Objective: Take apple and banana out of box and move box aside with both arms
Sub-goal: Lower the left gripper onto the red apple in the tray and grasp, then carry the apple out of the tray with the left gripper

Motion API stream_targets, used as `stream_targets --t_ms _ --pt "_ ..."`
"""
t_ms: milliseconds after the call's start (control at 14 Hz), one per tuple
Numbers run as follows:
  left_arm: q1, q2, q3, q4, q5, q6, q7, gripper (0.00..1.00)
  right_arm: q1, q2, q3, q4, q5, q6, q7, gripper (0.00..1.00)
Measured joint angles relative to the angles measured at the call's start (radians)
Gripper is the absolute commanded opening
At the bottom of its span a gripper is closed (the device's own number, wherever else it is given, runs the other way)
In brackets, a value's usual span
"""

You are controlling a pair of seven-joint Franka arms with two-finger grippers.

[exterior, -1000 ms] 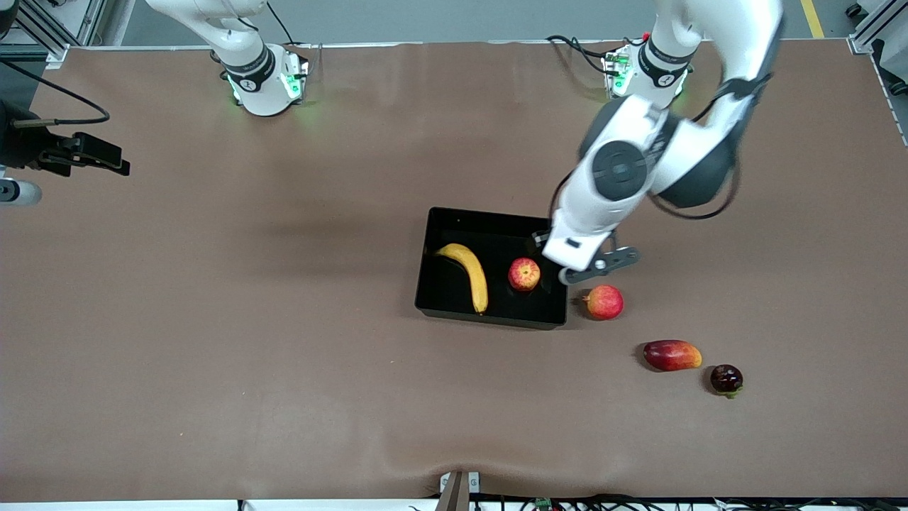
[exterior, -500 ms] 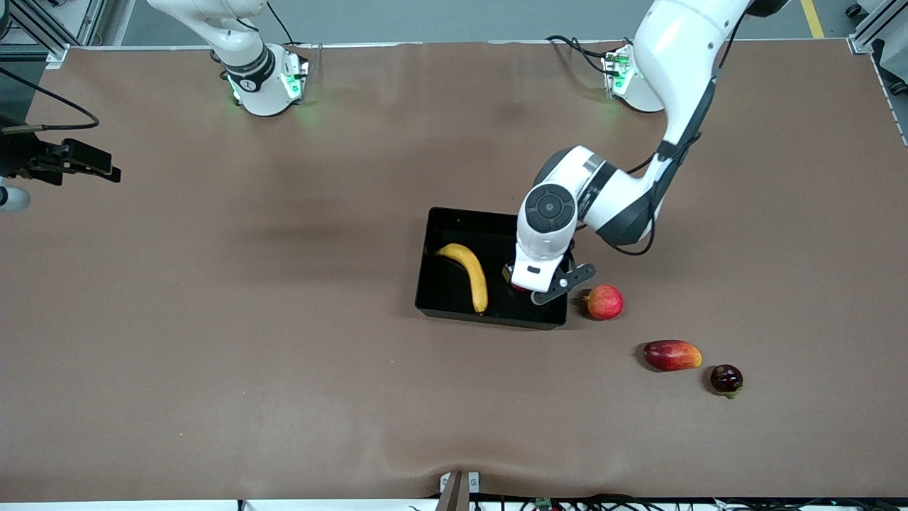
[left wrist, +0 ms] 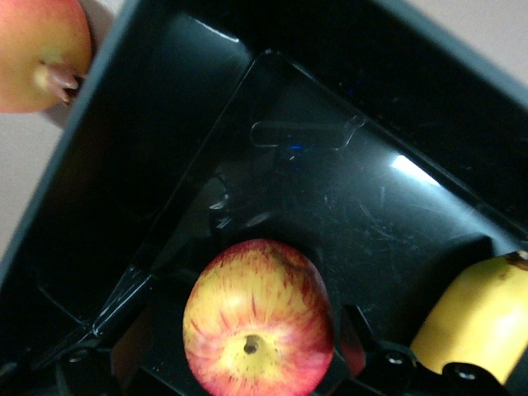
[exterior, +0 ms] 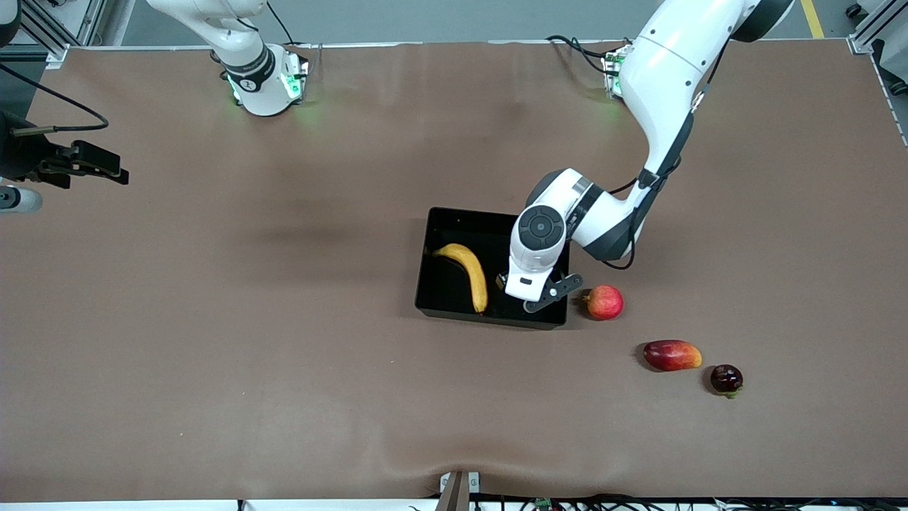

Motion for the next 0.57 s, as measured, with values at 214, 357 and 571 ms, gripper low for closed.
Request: stream_targets --t_ms 214,357,571 --pt "0.0 0.004 -0.001 0.001 0.0 0.001 0.0 0.0 0.004 0.0 0.0 -0.001 0.0 0.0 0.0 1.0" --pt "0.0 0.003 -0.003 0.008 0.0 0.001 0.0 0.0 0.005 0.0 0.0 -0.001 0.0 0.0 0.0 1.0" --pt "0.0 -0.022 -0.004 0.026 0.001 -0.013 0.0 0.0 0.005 0.0 0.0 -0.001 0.0 0.0 0.0 1.0"
